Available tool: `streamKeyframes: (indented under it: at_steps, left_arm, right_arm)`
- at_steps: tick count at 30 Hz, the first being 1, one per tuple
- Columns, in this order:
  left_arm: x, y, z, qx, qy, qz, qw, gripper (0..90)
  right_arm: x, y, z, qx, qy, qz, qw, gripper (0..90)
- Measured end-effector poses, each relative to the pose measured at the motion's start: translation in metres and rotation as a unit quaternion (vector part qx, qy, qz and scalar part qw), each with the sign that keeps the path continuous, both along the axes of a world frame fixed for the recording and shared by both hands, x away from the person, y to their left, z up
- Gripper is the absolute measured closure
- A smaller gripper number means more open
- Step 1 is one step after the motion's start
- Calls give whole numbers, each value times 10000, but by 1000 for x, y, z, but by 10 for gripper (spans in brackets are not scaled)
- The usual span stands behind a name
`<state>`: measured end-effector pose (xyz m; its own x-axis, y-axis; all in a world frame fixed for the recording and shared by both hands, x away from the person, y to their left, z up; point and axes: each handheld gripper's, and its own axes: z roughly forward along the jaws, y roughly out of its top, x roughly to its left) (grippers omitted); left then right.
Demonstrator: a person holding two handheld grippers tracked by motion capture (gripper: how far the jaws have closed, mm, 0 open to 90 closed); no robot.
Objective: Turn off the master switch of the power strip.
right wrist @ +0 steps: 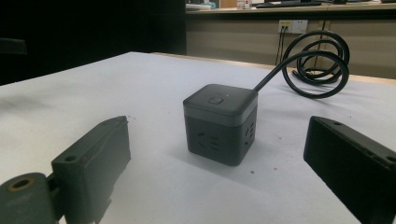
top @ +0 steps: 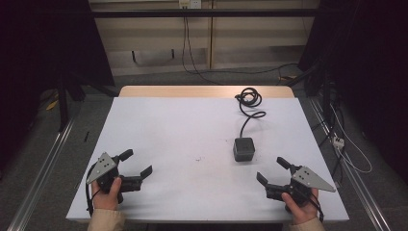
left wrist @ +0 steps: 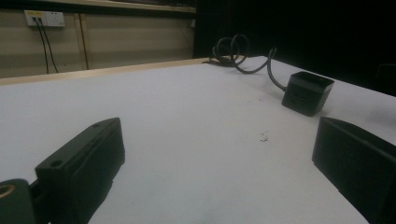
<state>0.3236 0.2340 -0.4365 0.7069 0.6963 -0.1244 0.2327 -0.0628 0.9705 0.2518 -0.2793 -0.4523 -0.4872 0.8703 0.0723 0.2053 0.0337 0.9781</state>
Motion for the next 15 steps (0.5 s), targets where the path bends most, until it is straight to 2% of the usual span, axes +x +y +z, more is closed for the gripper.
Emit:
streamKeyframes:
  at_steps: [15]
  left_arm:
    - [0,1,0,19,-31,12,10000,21]
  right_arm:
    - [3,1,2,-42,68,64,9999,81]
